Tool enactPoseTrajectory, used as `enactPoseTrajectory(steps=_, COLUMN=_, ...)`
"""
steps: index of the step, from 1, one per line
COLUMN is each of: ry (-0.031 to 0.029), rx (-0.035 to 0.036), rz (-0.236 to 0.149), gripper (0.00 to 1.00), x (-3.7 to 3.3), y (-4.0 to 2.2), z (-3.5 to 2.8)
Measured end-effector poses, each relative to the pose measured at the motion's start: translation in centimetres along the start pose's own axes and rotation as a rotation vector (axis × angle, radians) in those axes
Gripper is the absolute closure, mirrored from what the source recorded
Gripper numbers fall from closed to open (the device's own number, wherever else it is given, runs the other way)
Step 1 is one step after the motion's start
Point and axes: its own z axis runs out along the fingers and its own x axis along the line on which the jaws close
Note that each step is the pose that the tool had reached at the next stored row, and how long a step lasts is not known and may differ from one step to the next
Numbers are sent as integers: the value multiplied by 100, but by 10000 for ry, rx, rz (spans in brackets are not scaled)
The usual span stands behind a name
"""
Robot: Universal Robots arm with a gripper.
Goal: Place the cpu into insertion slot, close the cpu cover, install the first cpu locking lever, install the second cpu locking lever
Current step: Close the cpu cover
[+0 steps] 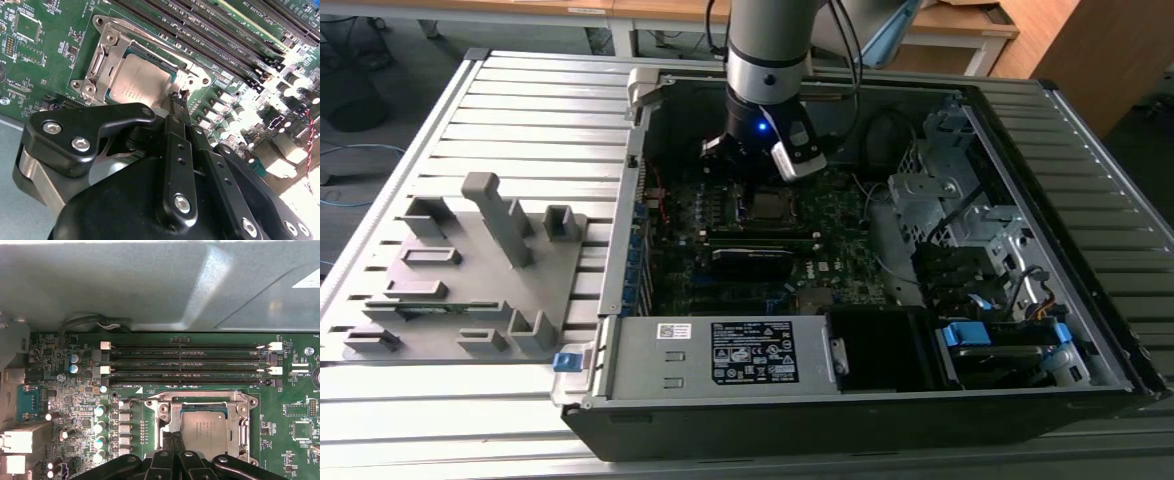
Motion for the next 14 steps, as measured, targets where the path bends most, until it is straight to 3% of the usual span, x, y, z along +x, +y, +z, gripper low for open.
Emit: enactPoseTrajectory(steps=14, ry=-9, rx=-6, rz=204, gripper=89, x=0, y=1, z=12)
